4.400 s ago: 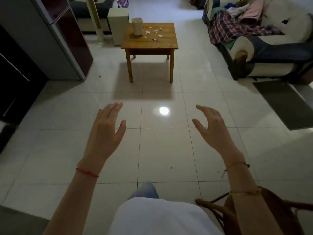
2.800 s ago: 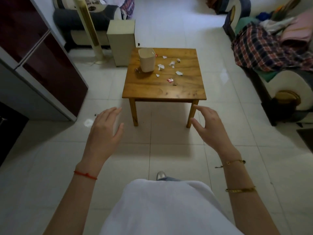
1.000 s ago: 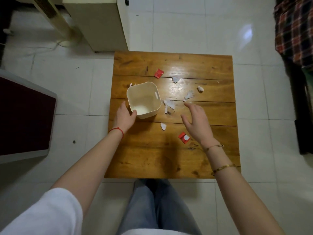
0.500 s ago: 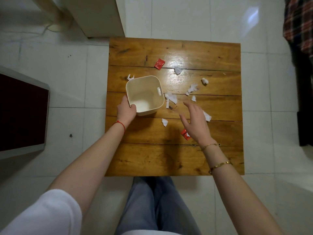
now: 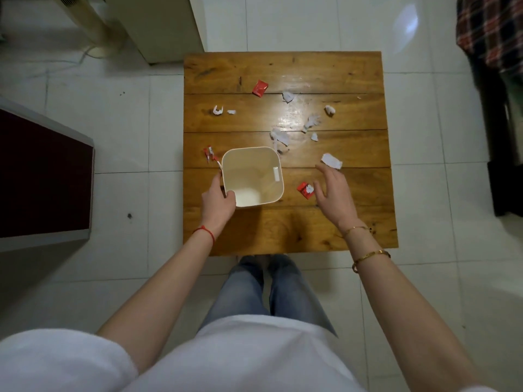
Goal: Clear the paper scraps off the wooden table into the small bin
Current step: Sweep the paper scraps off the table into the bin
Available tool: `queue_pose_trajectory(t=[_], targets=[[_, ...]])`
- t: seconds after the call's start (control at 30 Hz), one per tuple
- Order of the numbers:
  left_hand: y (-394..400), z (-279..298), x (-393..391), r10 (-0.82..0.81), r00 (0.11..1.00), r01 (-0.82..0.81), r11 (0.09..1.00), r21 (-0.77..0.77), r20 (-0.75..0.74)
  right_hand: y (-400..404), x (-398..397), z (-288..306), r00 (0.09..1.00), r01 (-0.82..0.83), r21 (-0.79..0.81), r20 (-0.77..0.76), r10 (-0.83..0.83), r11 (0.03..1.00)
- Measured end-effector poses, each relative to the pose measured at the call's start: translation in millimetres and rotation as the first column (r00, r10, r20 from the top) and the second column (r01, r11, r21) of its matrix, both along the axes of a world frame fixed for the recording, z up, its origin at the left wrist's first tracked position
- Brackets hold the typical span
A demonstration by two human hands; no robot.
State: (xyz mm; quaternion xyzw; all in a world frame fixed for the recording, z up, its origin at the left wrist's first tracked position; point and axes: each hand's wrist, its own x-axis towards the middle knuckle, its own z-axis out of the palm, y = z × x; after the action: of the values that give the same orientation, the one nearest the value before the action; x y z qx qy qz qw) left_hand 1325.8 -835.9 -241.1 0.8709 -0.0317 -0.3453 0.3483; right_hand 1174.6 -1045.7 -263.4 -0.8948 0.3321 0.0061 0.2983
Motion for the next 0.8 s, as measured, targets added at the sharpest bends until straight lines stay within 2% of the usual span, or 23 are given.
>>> queue_pose_trajectory(t=[0.33, 0.57, 0.8], targets=[[25, 5, -140, 0.028, 0.999, -0.027, 0.999, 0.031, -0.038, -18, -68, -15, 0.984, -0.175, -0.019, -0.039, 0.174, 0.984], [24, -31, -231, -0.013, 0.989, 0.023, 0.998, 0.061, -0.150, -43, -97, -46, 0.951, -0.297, 0.008, -0.086, 0.296, 0.955], [20, -80, -286, 0.030, 0.961, -0.017, 0.999, 0.049, -0.273, -55, -93, -91, 0.922, -0.361, 0.024, -0.139, 0.360, 0.932]])
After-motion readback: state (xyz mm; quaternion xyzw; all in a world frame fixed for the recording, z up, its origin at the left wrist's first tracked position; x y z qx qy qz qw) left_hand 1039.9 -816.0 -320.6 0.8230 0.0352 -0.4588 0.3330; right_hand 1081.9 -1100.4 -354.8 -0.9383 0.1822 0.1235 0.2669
